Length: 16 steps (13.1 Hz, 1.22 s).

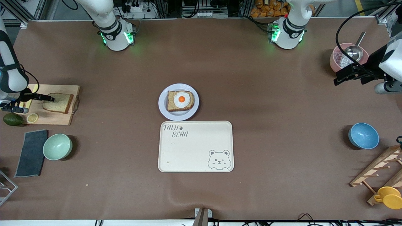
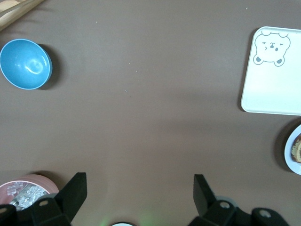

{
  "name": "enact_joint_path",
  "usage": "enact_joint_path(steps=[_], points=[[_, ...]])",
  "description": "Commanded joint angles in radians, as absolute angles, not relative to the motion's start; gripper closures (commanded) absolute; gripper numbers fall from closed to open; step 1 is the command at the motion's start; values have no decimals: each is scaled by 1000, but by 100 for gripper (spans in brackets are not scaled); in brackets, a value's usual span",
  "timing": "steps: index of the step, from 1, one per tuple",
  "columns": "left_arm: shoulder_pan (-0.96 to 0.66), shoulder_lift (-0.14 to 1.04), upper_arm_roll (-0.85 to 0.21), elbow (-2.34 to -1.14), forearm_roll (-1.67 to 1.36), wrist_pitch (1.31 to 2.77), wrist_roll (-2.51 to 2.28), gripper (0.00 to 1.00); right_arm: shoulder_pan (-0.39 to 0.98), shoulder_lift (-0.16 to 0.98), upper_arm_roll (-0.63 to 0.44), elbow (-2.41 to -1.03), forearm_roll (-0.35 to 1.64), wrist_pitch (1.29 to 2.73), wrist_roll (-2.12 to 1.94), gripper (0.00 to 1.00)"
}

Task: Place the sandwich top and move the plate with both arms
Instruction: 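Lower the right gripper and grasp the bread slice edge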

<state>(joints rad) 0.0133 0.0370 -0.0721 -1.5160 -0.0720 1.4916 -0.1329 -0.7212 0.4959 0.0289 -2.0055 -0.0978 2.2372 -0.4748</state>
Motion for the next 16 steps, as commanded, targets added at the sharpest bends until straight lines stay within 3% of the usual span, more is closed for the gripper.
enact_joint_path(steps=[1,2,16], points=[[18,43,-74,-1502,-94,1483,-126,0,-750,509,48,-1979,-87,2223,-497,75],[20,43,-75,-1502,-94,1483,-126,0,-753,509,49,-1979,-86,2221,-497,100],[12,46,-77,-1503,-92,1483,-132,0,-738,502,54,-1950,-64,2143,-497,100]])
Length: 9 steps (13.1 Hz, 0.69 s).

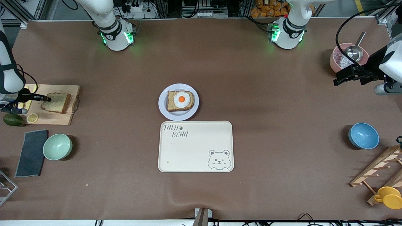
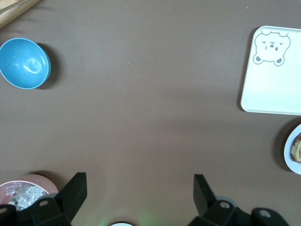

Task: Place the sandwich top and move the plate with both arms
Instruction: 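Lower the right gripper and grasp the bread slice edge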

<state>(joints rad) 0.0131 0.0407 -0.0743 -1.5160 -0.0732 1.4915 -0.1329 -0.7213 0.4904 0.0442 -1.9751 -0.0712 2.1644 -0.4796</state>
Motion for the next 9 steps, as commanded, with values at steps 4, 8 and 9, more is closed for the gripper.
enact_joint_path(steps=[4,8,9], points=[[15,46,-81,-1503,-91,1482,-130,0,-733,491,75,-1911,-64,2062,-495,100],[15,46,-81,-1505,-92,1482,-138,0,-730,460,106,-1893,-63,2011,-489,100],[12,45,-81,-1505,-91,1482,-144,0,-730,454,112,-1882,-63,1982,-491,100]])
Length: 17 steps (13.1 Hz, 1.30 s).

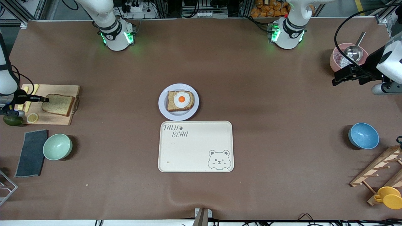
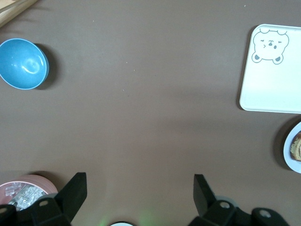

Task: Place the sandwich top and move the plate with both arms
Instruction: 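Lift the bread slice off the cutting board with the right gripper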

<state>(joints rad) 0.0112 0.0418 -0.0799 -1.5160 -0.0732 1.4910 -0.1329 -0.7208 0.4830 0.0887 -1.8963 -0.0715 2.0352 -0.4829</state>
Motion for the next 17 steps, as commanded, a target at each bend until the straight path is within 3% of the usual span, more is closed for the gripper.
enact_joint_path(steps=[1,6,14,17], points=[[12,44,-83,-1505,-91,1482,-144,0,-729,446,118,-1862,-57,1950,-491,100],[15,44,-84,-1505,-92,1482,-141,0,-733,436,185,-1758,-26,1786,-500,100],[17,46,-84,-1505,-95,1483,-141,0,-726,247,213,-1753,112,1540,-502,100],[18,46,-83,-1505,-103,1482,-140,0,-724,233,244,-1753,168,1523,-502,100]])
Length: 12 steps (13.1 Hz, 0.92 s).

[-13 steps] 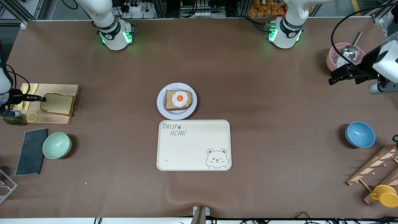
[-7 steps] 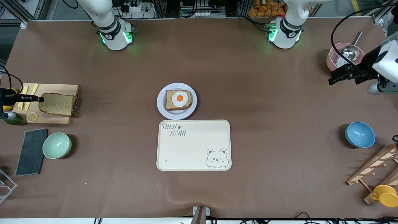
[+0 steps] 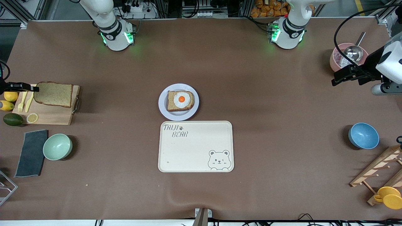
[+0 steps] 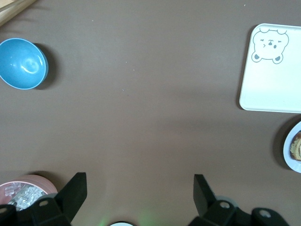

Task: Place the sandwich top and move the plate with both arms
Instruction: 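Lift the bread slice off the cutting board with the right gripper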

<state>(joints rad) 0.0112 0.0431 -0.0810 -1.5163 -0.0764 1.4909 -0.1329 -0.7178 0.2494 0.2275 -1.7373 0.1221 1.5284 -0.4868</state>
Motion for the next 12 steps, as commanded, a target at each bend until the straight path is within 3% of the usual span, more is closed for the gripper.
enact_joint_path(steps=[1,4,8,12], points=[[17,46,-83,-1503,-103,1483,-140,0,-718,241,248,-1759,219,1525,-503,100],[11,46,-83,-1503,-123,1491,-141,0,-629,265,247,-1792,297,1583,-502,100],[17,52,-83,-1503,-124,1491,-133,0,-389,290,247,-1796,384,1653,-364,100],[17,55,-83,-1502,-124,1490,-132,0,-230,307,247,-1845,486,1745,-266,100]])
